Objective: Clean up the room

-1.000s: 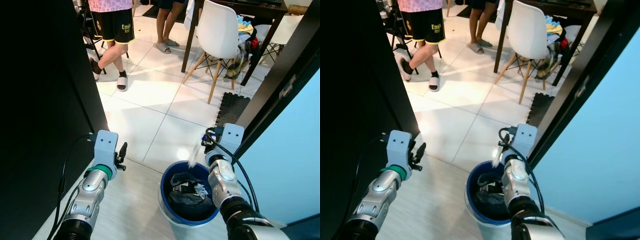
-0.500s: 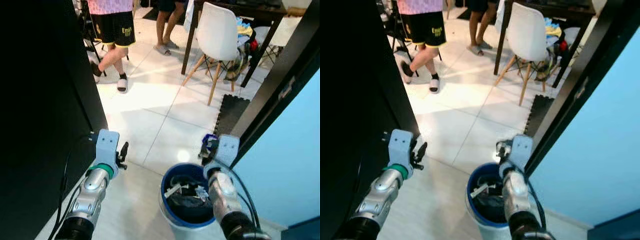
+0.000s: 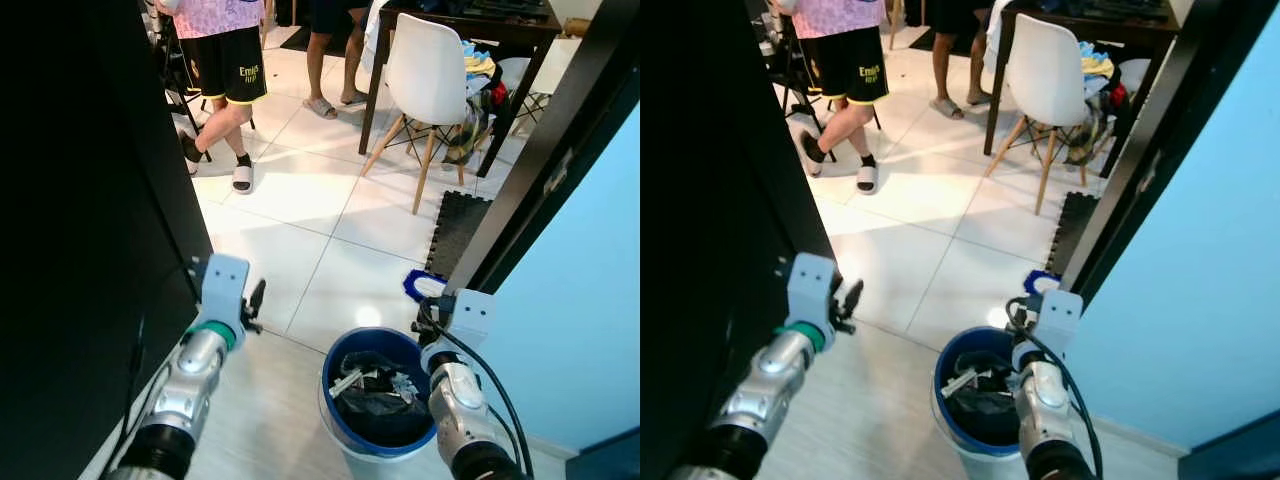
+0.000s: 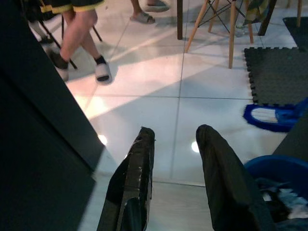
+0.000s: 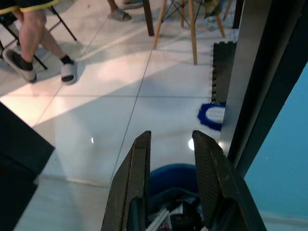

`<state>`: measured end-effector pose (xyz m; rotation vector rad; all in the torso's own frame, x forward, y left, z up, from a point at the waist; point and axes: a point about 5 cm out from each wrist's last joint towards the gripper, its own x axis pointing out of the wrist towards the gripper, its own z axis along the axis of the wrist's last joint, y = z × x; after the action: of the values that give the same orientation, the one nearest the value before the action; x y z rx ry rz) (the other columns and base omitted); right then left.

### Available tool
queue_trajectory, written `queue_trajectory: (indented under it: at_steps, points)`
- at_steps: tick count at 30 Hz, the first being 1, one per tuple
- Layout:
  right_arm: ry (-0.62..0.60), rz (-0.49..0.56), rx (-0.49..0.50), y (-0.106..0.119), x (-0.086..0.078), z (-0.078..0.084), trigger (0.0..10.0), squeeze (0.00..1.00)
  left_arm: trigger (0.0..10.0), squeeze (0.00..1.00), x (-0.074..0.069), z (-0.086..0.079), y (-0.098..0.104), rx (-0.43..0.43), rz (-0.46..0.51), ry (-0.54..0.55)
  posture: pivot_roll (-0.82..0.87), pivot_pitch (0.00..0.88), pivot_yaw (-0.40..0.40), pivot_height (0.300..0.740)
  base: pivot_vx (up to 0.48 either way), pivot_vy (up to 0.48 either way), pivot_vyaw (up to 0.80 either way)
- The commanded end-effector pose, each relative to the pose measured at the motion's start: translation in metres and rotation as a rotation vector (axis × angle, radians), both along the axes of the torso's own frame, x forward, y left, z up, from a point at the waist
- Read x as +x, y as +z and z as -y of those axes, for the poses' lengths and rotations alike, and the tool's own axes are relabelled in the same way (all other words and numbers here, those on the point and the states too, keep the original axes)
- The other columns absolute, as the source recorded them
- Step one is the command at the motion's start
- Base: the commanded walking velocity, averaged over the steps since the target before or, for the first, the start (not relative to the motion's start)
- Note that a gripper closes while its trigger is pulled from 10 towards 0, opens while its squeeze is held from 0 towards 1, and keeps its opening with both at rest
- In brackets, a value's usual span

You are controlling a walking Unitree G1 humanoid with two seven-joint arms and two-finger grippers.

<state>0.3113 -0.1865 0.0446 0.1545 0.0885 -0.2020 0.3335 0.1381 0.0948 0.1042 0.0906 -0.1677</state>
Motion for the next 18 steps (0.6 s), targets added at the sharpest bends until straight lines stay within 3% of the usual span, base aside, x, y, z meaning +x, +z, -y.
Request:
queue_trajectory:
  at_steps: [1,6,10,12,15,18]
  points:
    - [-0.010,-0.006,-0.003,-0.005,-0.005,-0.001,10.0,0.00,10.0,0.00,0.000,-0.005,0.000,0.035,-0.011,-0.010,0.08,0.000,0.162,0.740,0.000,0.000,0.00]
    - [-0.015,0.007,0.001,-0.004,-0.005,-0.001,10.0,0.00,10.0,0.00,0.006,-0.014,0.012,0.054,0.016,-0.010,0.11,0.000,0.186,0.740,0.000,0.000,0.00]
    - [0.006,0.005,0.000,-0.002,-0.002,-0.005,10.0,0.00,10.0,0.00,0.009,-0.021,0.008,0.022,0.003,0.033,0.07,0.000,0.154,0.740,0.000,0.000,0.00]
    - [0.041,0.010,-0.006,0.000,0.000,-0.011,10.0,0.00,10.0,0.00,0.007,-0.022,0.002,-0.007,-0.008,0.056,0.05,0.000,0.128,0.740,0.000,0.000,0.00]
    - [0.142,0.006,-0.079,0.006,0.006,-0.018,10.0,0.00,10.0,0.00,-0.002,-0.017,-0.024,-0.014,-0.076,0.104,-0.02,0.000,0.076,0.740,0.000,0.000,0.00]
    - [0.191,0.016,-0.112,0.015,0.010,-0.016,10.0,0.00,10.0,0.00,-0.007,-0.008,-0.031,-0.025,-0.081,0.096,-0.03,0.000,0.055,0.740,0.000,0.000,0.00]
